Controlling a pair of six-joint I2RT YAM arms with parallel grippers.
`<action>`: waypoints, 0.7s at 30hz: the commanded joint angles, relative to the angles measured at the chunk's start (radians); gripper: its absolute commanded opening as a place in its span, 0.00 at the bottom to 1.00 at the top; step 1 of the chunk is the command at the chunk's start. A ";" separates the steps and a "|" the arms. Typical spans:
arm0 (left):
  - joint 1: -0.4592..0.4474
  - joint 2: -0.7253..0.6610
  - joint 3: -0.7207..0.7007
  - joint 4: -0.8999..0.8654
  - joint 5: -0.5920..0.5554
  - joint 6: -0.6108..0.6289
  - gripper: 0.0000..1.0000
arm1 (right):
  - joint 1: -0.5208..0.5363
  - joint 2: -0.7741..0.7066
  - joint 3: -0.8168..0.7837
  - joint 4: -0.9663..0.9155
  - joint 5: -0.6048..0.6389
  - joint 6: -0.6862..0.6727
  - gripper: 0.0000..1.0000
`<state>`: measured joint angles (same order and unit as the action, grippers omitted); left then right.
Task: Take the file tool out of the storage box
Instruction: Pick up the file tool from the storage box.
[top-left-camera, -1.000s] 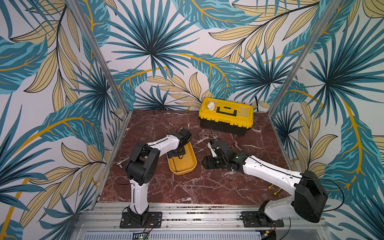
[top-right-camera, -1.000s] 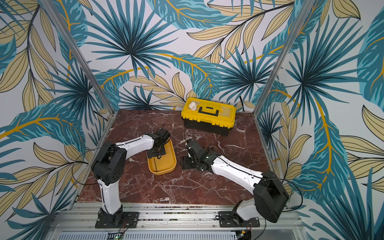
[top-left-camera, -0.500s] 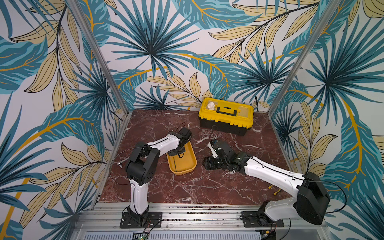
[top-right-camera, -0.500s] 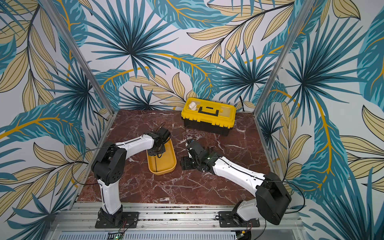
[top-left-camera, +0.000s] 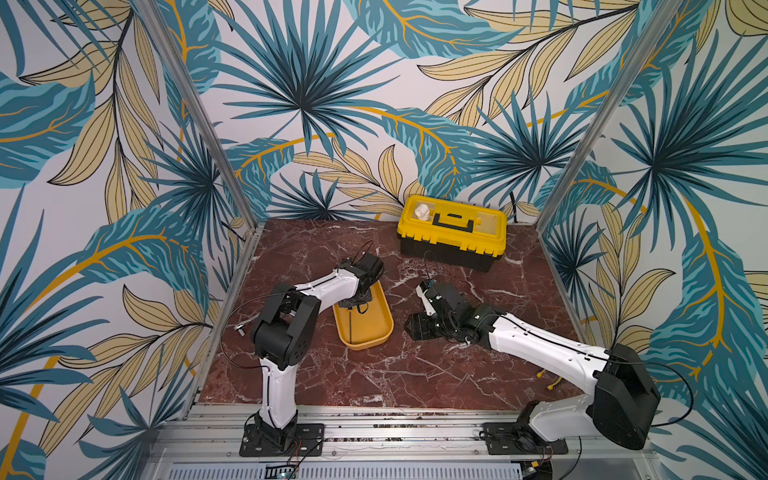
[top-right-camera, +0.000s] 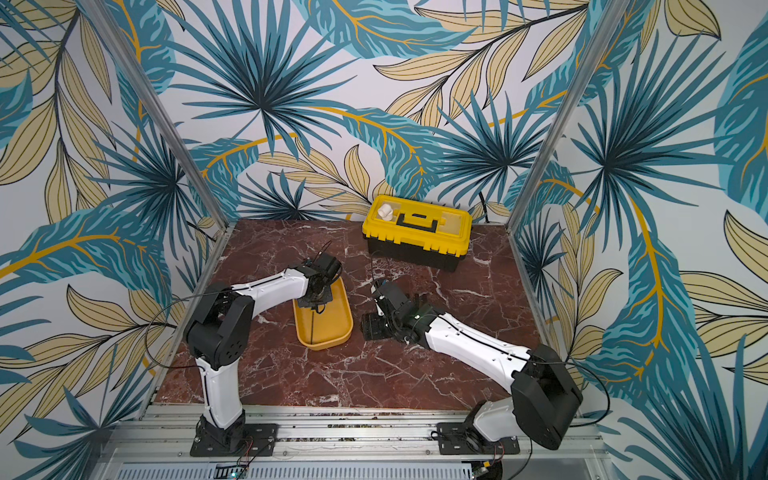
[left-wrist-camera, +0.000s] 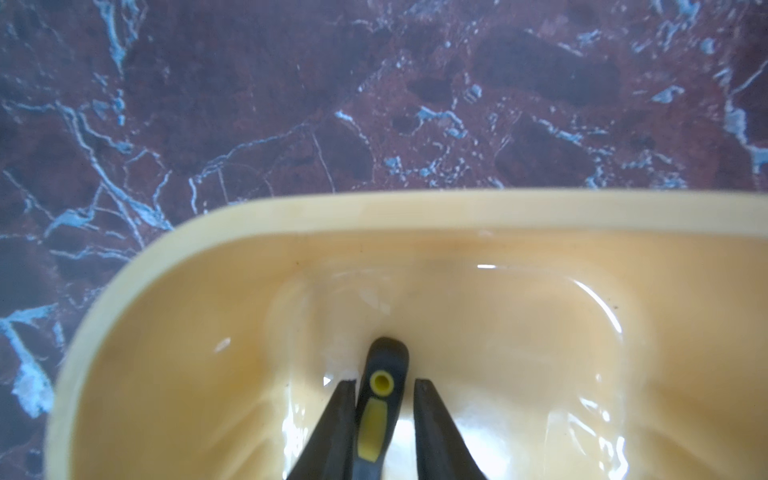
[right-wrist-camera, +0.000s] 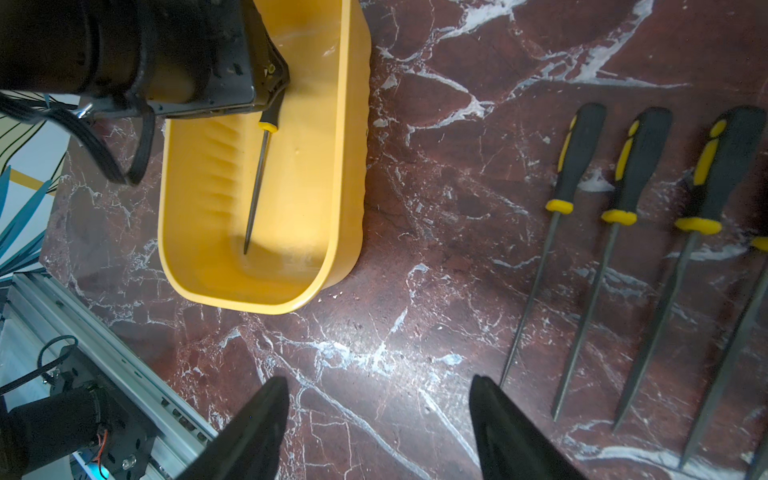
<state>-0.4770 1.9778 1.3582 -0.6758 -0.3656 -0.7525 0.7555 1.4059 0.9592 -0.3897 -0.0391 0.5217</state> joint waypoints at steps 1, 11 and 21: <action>0.013 0.029 -0.012 0.042 -0.001 0.028 0.28 | 0.002 -0.016 -0.022 0.008 -0.008 -0.011 0.73; 0.020 0.036 -0.021 0.090 0.019 0.057 0.19 | 0.003 -0.025 -0.032 0.007 -0.001 -0.009 0.72; 0.020 -0.052 -0.059 0.140 0.105 0.074 0.14 | 0.002 -0.043 -0.058 0.029 -0.026 -0.008 0.71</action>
<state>-0.4610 1.9869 1.3365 -0.5659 -0.3058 -0.6971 0.7555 1.3930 0.9333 -0.3809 -0.0452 0.5220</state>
